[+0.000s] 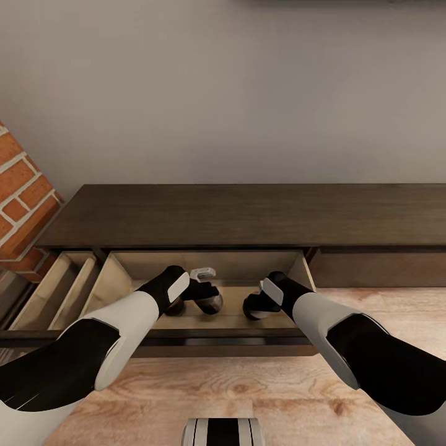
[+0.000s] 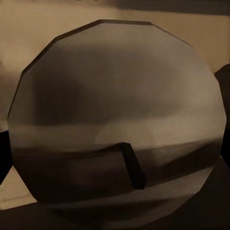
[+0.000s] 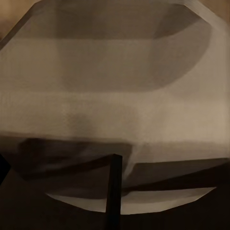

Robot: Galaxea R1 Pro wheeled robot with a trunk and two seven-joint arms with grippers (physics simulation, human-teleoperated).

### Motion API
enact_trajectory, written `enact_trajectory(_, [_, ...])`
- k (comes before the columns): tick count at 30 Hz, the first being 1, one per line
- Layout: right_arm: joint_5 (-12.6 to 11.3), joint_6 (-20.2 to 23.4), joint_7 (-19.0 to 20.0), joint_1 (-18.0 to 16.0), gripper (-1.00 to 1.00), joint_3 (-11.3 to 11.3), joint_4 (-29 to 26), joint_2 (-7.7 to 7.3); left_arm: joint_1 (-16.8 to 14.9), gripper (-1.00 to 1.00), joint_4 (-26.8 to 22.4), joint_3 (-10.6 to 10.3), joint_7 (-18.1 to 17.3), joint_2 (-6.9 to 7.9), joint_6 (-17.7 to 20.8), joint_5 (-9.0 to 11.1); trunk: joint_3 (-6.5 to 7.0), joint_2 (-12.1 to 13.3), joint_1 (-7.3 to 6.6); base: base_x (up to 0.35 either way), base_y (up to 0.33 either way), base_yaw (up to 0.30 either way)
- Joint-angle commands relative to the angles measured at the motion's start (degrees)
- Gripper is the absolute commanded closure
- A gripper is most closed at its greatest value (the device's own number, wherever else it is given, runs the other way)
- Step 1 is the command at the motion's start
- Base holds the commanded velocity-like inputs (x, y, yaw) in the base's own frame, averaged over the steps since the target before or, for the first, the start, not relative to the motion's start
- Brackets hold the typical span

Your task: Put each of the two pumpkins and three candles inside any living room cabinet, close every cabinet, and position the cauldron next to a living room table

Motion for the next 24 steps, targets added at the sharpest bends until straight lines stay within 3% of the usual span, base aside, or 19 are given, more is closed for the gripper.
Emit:
enact_trajectory(1, [-0.64,0.22,-0.53,-0.01,1.0,0.22,-0.11,-0.01,-0.03,1.0,-0.02,-0.08,-0.17,0.0,0.18,-0.56,-0.04,-0.02,-0.01,0.0,0.0,0.0])
enact_trajectory(9, [-0.64,0.22,-0.54,-0.01,1.0,0.22,-0.11,0.0,0.0,1.0,0.05,-0.08,-0.32,0.0,0.18,-1.9,-1.37,-0.1,0.14,0.0,0.0,0.0])
enact_trajectory(20, [-0.64,0.22,-0.54,-0.01,1.0,0.22,-0.11,0.02,-0.03,1.0,0.06,-0.08,-0.32,0.0,0.21,-1.93,-1.37,-0.1,0.14,0.002,0.0,0.0])
enact_trajectory(24, [-0.64,0.22,-0.54,-0.01,1.0,0.22,-0.11,0.02,-0.03,1.0,0.06,-0.08,-0.32,0.0,0.18,-1.93,-1.37,-0.1,0.14,0.18,0.0,0.0])
